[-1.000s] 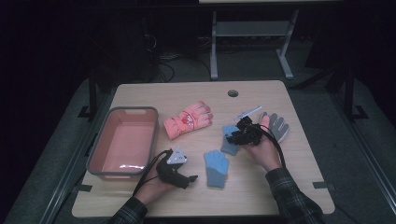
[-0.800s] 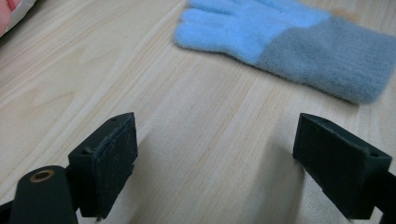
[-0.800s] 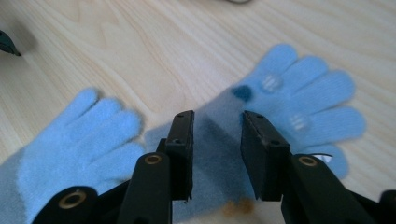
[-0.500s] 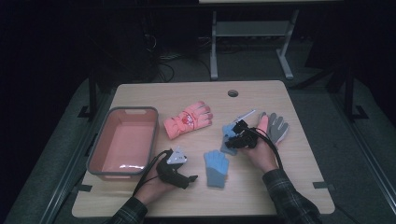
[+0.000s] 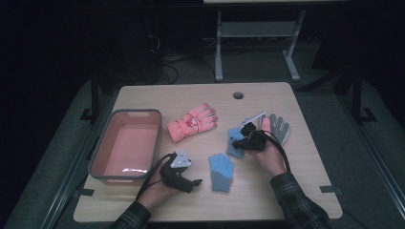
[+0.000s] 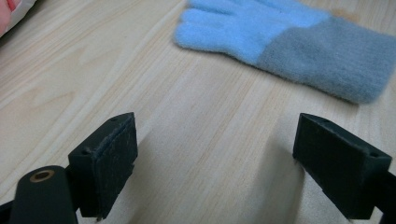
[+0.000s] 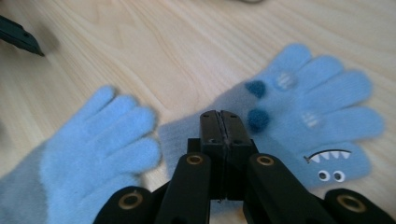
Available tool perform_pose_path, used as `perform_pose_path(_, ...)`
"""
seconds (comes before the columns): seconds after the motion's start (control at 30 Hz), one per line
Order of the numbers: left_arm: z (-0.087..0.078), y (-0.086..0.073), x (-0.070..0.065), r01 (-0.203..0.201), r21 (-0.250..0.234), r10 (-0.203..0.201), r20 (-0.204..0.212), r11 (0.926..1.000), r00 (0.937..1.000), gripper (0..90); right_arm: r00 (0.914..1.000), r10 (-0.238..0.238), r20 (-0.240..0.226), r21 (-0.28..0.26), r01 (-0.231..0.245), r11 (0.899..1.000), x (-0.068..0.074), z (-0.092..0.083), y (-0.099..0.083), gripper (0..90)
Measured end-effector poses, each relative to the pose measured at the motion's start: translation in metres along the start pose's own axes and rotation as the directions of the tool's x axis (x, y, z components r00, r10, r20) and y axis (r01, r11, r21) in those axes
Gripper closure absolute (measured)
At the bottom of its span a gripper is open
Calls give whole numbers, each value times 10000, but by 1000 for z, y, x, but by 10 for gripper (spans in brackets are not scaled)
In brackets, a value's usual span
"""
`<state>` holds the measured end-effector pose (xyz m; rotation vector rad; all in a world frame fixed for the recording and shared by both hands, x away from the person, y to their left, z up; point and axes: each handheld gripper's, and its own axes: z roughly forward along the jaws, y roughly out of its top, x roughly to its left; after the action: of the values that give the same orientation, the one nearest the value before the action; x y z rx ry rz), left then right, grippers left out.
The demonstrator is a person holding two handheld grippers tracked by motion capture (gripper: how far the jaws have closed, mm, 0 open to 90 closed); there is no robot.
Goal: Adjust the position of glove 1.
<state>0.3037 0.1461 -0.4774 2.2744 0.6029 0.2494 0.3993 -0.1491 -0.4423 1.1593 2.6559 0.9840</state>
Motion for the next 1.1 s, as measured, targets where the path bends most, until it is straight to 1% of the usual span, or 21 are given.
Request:
perform_pose_path(0.07,0,0,0,-5,4,5,-3,10000,10000,134,10000,11,-35,-159,-12,9999,0,-5,1,900)
perform_pose_path(0.1,0,0,0,-5,4,5,-3,10000,10000,134,9999,123,-93,-253,-125,9996,0,-8,1,900)
perform_pose_path(0.2,0,0,0,-57,39,57,-20,10000,10000,134,9997,170,-197,-442,-179,9989,2,-17,2,900)
perform_pose_path(0.23,0,0,0,-14,-3,14,-11,10000,10000,134,9998,49,-204,-534,-60,9986,2,-19,3,900)
perform_pose_path(0.3,0,0,0,-3,-24,3,-11,10000,10000,134,9996,-30,-294,-649,11,9979,5,-25,4,900)
perform_pose_path(0.37,0,0,0,-60,17,60,-23,10000,10000,134,9992,-104,-386,-811,72,9967,8,-29,4,900)
perform_pose_path(0.4,0,0,1,-86,18,86,-35,10000,10000,134,9988,-254,-411,-867,217,9960,9,-31,4,900)
perform_pose_path(0.43,0,0,1,-112,16,112,-45,9999,9999,134,9986,-268,-457,-913,225,9956,11,-33,4,900)
perform_pose_path(0.47,0,0,0,-46,-39,46,-32,10000,10000,134,9985,-272,-477,-906,228,9956,13,-35,5,900)
perform_pose_path(0.53,0,0,0,-47,-38,47,-34,10000,10000,134,9975,-437,-552,-972,382,9945,17,-38,4,900)
perform_pose_path(0.57,0,0,0,-47,-38,47,-34,10000,10000,134,9975,-437,-552,-972,382,9945,17,-38,4,900)
perform_pose_path(0.67,0,0,0,-43,-46,42,-34,10000,10000,134,9962,-586,-637,-1080,515,9928,23,-44,3,900)
perform_pose_path(0.73,0,0,0,-43,-47,43,-35,10000,10000,134,9943,-711,-790,-1221,611,9906,30,-48,1,900)
perform_pose_path(0.77,0,0,0,-43,-47,43,-35,10000,10000,134,9943,-711,-790,-1221,611,9906,30,-48,1,900)
perform_pose_path(0.8,0,0,0,-35,-51,35,-32,10000,10000,134,9913,-915,-944,-1286,790,9885,34,-50,-1,900)
perform_pose_path(0.87,1,0,0,6,-89,-6,-34,10000,10000,134,9899,-1004,-1000,-1305,870,9876,40,-52,-2,900)
perform_pose_path(0.9,1,0,0,6,-89,-6,-34,10000,10000,134,9899,-1004,-1000,-1305,870,9876,40,-52,-2,900)
perform_pose_path(0.93,1,0,0,2,-86,-2,-37,10000,10000,134,9883,-1095,-1062,-1331,950,9865,45,-53,-3,900)
perform_pose_path(0.97,1,0,0,19,-102,-20,-34,9999,10000,134,9866,-1223,-1081,-1375,1070,9847,47,-54,-4,900)
perform_pose_path(1.0,1,0,0,22,-104,-22,-24,9999,10000,134,9850,-1262,-1177,-1399,1094,9841,50,-54,-5,900)
perform_pose_path(1.1,1,0,0,3,-87,-4,-34,10000,10000,134,9823,-1383,-1263,-1365,1209,9832,58,-56,-9,900)
